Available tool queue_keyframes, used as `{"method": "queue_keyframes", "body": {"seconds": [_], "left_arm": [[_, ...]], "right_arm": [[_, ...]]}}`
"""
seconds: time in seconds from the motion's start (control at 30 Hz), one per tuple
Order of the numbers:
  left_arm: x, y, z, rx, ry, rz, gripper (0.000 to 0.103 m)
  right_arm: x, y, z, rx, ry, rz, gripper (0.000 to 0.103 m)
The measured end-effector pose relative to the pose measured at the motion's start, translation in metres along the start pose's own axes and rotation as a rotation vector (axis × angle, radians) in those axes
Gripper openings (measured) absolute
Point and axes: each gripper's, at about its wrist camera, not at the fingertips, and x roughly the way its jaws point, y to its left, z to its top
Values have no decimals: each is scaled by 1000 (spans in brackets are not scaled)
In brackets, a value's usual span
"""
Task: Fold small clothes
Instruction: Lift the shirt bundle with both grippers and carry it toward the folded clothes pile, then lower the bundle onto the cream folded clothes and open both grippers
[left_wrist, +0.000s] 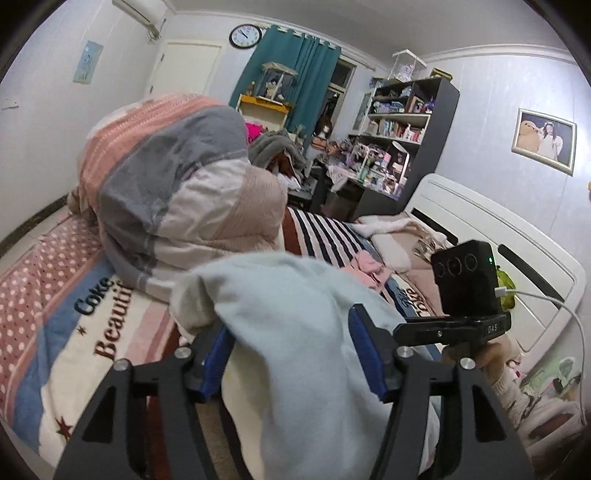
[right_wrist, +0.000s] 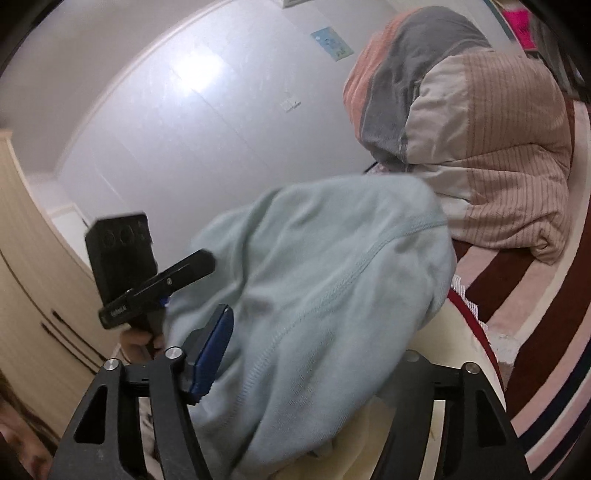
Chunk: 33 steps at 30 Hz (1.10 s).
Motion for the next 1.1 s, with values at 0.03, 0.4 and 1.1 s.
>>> {"method": "queue_keyframes", "body": {"seconds": [0.03,0.4,1.1], "left_arm": [[-3,-3,2,13,-9,23,60],[-28,-26,3,89,-95,180,70],[-88,-118,-37,182,-200,370,81]], "right_arm": [[-4,0,2,-2,-13,-14,64],[-14,2,-11,-50,-14,-175,67],[-91,58,-73,-127,-66,-345,75]]}}
